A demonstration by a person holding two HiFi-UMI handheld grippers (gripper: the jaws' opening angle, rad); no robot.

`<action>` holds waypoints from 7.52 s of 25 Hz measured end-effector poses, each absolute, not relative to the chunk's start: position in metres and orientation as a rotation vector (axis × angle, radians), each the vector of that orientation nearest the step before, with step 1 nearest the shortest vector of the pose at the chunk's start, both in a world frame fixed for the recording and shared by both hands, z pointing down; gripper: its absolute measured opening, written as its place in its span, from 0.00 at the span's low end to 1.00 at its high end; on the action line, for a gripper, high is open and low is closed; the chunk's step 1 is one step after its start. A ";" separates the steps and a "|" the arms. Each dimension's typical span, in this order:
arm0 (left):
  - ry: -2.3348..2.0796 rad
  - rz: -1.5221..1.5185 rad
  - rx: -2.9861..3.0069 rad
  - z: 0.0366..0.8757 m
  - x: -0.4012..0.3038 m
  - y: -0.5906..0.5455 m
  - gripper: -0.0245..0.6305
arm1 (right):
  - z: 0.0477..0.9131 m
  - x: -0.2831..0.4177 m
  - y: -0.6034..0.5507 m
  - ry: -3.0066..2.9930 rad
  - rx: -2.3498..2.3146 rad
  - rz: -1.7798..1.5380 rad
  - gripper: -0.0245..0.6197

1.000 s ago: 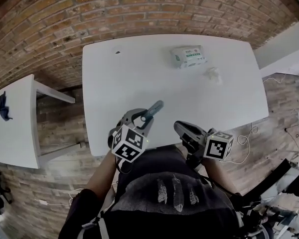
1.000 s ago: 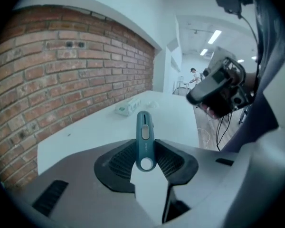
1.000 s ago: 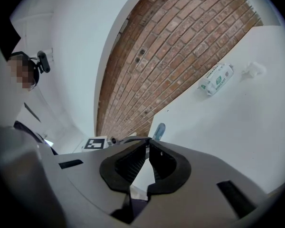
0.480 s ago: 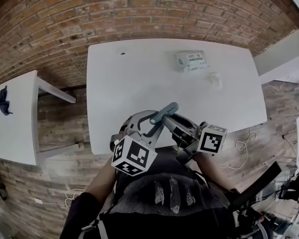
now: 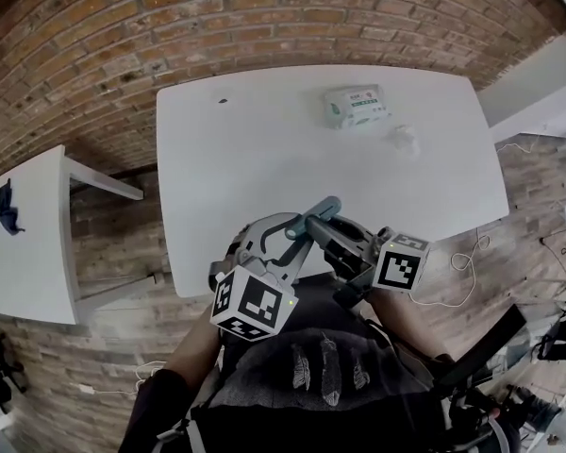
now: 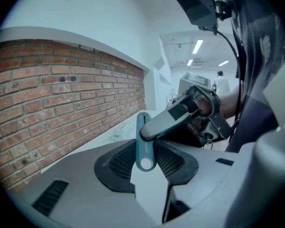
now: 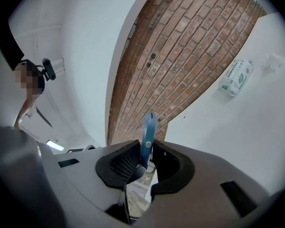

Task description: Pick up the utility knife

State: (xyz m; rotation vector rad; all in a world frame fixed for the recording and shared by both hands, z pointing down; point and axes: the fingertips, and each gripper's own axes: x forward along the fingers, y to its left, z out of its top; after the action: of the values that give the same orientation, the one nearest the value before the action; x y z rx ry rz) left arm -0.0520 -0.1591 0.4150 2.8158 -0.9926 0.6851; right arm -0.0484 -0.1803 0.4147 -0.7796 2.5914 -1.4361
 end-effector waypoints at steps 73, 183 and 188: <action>-1.023 0.459 2.875 0.388 -0.049 -0.160 0.23 | 0.395 0.019 -0.209 2.271 -0.818 -1.477 0.16; -1.500 0.458 2.566 0.372 0.030 0.016 0.03 | 0.386 0.209 -0.015 2.633 -0.644 -1.281 0.16; -1.455 0.520 2.616 0.369 0.077 0.015 0.03 | 0.389 0.260 -0.012 2.565 -0.685 -1.278 0.16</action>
State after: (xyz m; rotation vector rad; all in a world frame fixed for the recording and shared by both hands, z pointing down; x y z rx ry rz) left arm 0.0772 0.0146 0.3692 2.6165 -1.4554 0.5198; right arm 0.2596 -0.0120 0.3887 -0.6852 2.5649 -1.2776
